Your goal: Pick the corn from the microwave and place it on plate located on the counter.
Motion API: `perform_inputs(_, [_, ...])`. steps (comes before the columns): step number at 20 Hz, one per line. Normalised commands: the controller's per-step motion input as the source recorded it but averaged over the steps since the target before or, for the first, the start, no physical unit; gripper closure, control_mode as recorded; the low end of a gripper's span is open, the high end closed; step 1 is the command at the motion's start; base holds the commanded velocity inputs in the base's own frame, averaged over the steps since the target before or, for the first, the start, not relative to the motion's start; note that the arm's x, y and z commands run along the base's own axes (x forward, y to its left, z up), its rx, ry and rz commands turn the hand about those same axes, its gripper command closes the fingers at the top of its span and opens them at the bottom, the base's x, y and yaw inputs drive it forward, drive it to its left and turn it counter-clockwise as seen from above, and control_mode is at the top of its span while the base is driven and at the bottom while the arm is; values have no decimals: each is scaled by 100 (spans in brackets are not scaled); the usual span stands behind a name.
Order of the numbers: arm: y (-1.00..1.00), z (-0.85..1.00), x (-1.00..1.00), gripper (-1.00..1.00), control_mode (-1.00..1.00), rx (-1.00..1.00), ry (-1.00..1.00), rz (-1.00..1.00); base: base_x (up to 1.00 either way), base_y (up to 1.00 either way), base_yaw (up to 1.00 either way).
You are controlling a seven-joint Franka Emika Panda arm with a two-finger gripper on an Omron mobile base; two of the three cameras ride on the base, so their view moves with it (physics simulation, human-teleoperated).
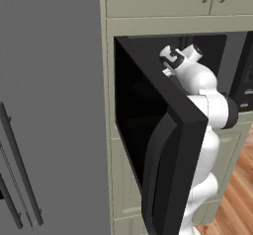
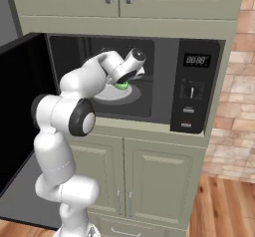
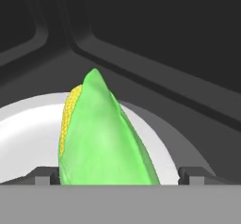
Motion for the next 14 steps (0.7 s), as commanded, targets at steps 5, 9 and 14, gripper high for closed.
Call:
perform_inputs(5, [0,0,4,100,-100,0,0,0,0,0,0])
perform_inputs(9, [0,0,0,100,-100,0,0,0,0,0,0])
perform_inputs(14, [0,0,0,100,-100,0,0,0,0,0,0])
